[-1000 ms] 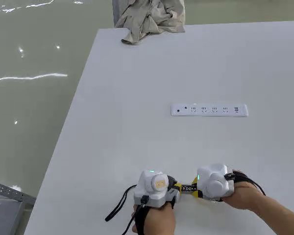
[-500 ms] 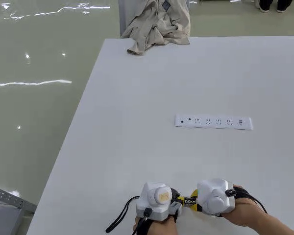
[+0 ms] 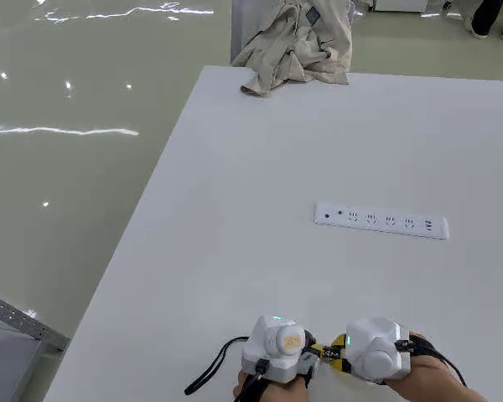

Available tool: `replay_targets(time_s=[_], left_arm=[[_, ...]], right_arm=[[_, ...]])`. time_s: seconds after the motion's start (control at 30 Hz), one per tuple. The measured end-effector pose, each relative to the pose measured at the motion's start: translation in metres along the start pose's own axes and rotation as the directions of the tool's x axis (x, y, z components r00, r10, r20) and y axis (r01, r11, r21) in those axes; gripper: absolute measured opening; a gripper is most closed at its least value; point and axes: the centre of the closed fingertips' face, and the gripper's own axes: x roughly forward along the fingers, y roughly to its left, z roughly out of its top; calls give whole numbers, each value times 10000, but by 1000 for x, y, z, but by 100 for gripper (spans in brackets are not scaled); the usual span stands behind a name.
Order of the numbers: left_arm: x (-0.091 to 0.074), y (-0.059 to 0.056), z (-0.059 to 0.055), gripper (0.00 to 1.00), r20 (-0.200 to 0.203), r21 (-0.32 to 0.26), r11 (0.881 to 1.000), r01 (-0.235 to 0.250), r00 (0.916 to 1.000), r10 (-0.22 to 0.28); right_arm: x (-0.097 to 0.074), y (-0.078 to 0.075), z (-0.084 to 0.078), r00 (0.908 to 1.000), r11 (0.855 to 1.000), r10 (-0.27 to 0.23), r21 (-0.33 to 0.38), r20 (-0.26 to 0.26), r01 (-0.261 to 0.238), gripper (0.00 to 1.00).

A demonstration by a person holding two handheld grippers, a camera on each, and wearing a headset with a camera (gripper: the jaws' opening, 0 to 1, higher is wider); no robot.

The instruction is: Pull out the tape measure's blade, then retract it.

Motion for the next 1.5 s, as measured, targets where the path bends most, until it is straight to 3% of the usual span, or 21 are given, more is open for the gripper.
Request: replay_targets(time_s=[0.83,1.3,1.5], left_arm=[[0,0,-1,62,-89,-22,10000,21,10000,-22],[0,1,-1,62,-75,42,10000,29,10000,-29],[1,1,-1,62,-45,3,10000,47,10000,-47]], right_arm=[[5,-1,8,9999,9999,54,-86,119,-53,14],[8,-1,12,9972,9989,293,347,689,-317,14],[8,0,16,9964,9993,337,152,783,-350,13]])
